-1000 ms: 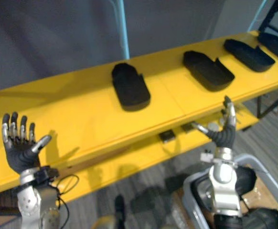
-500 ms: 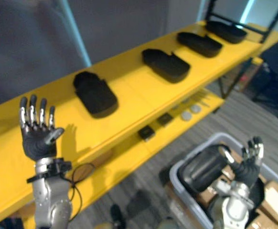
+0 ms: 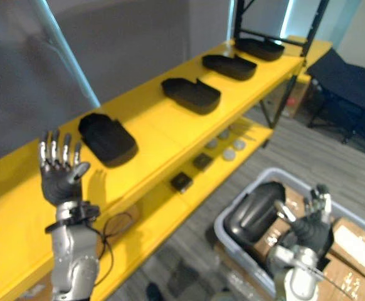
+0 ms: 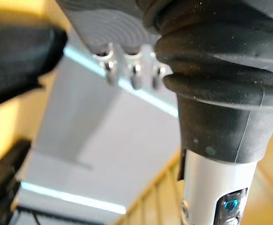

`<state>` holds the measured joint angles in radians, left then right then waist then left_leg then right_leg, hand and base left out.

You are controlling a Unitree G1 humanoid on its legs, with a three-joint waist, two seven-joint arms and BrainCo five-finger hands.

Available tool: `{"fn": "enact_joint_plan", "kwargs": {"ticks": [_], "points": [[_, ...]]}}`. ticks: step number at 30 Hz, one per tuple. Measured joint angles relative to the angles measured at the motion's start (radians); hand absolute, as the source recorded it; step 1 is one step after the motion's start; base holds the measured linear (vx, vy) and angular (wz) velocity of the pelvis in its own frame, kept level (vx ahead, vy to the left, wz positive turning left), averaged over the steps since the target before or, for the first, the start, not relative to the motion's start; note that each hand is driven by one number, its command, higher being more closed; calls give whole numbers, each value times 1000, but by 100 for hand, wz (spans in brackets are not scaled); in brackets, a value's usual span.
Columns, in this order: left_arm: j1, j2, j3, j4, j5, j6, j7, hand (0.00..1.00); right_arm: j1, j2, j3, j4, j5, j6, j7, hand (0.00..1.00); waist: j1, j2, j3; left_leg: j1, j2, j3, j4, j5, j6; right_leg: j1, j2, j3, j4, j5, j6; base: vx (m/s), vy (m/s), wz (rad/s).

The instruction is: Walk over and take plastic housings, then place them on the shelf

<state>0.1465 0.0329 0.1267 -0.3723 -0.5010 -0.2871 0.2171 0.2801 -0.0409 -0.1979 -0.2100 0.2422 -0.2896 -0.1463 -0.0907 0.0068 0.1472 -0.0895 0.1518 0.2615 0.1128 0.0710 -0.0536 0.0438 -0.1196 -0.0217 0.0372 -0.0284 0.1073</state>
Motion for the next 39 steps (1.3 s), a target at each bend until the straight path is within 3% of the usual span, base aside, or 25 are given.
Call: {"fn": "enact_joint_plan", "kwargs": {"ticks": [2, 3, 4, 8, 14, 19, 24, 26, 30, 31, 33, 34, 35, 36, 37, 39], "points": [[37, -1, 43, -7, 0, -5, 7, 0, -111, -84, 48, 50, 0, 3, 26, 0, 61, 14, -1, -42, 4, -243, 153, -157, -10, -28, 28, 118, -21, 20, -4, -72, 115, -158], [48, -1, 50, -12, 1, -7, 7, 0, -136, -103, 57, 60, 0, 3, 32, 0, 66, 24, -5, -42, 3, -280, 170, -191, -38, -32, 34, 138, -23, 23, -3, -59, 214, -123], [54, 0, 60, -20, 3, -14, 5, 0, -165, -115, 69, 68, 0, 3, 36, 0, 68, 24, -6, -42, -6, -273, 188, -217, -72, -38, 30, 166, -22, 27, 3, -51, 179, -74], [54, 2, 100, -88, 46, -45, 7, 0, -179, -113, 124, 68, 0, 4, 45, 0, 78, -31, 17, -46, -52, -193, 219, -245, -50, -95, -20, 232, 0, 58, 35, -61, 166, -60], [75, 0, 146, -88, 46, -45, 18, 0, -182, -108, 170, 85, 19, 4, 82, 0, 77, -13, 26, -52, -29, -121, 315, -325, -35, -113, -16, 186, -5, 105, 37, -47, 86, -52], [104, -3, 146, -88, 41, -58, 43, 0, -169, -101, 191, 99, 10, 14, 63, 0, 79, -1, 33, -51, -20, -120, 317, -332, -43, -128, -5, 184, -4, 95, 24, -53, 30, -13], [103, -2, 101, -82, 36, -136, 42, 0, -104, -102, 158, 104, 21, 29, 59, 0, 69, 15, 27, -73, 1, -183, 316, -340, -61, -133, 15, 101, 19, 70, 19, 31, -38, 21], [53, -2, 54, -76, 36, -163, 30, 0, -92, -103, 118, 139, 41, 28, 55, 0, 53, 24, 33, -83, 1, -219, 331, -331, -68, -156, 23, 73, 106, 36, 26, 96, -61, 33], [2, 1, 44, -76, 45, -156, -5, 0, -73, -88, 81, 172, 67, 27, 14, 0, 46, 29, 47, -10, -1, -221, 328, -340, -62, -145, 32, 100, 165, 28, 27, 68, 18, -42], [-7, 5, 44, -76, 42, -142, -25, 0, -49, -55, 58, 176, 86, 12, 14, 0, 46, 16, 55, 41, -9, -192, 296, -359, -54, -144, 28, 118, 180, 29, 30, -17, 98, -83], [6, 19, 42, -76, 48, -118, -23, 0, -24, -20, 55, 168, 108, 0, 22, 0, 48, -10, 74, 92, -29, -127, 273, -356, -43, -151, 3, 89, 178, 58, 42, -86, 75, -91], [12, 24, 37, -76, 47, -108, -21, 0, -16, -17, 55, 161, 108, 0, 32, 0, 43, -9, 78, 95, -28, -108, 277, -359, -36, -152, 1, 68, 168, 84, 38, -205, 65, -92], [17, 34, 27, -77, 47, -94, -21, 0, 7, -16, 65, 148, 107, 0, 43, 0, 40, -5, 84, 89, -19, -71, 277, -361, -14, -163, 11, 38, 119, 176, 40, -278, 98, -116], [22, 39, 43, -79, 47, -86, -22, 0, 7, -12, 76, 146, 105, -1, 42, 0, 54, 21, 89, 86, 16, -9, 264, -353, 9, -173, 19, 26, 82, 221, 34, -275, 123, -117], [22, 44, 52, -76, 47, -80, -21, 0, 10, -12, 88, 142, 104, -1, 41, 0, 49, 21, 90, 84, 19, 6, 256, -346, 14, -188, 12, 0, 150, 184, -10, -232, 142, -92], [23, 48, 58, -73, 36, -73, -26, 0, 21, -8, 103, 139, 86, 0, 27, 0, 47, 25, 89, 88, 23, 25, 216, -313, 31, -191, -42, -46, 400, 25, -36, -138, 118, -35]]}}
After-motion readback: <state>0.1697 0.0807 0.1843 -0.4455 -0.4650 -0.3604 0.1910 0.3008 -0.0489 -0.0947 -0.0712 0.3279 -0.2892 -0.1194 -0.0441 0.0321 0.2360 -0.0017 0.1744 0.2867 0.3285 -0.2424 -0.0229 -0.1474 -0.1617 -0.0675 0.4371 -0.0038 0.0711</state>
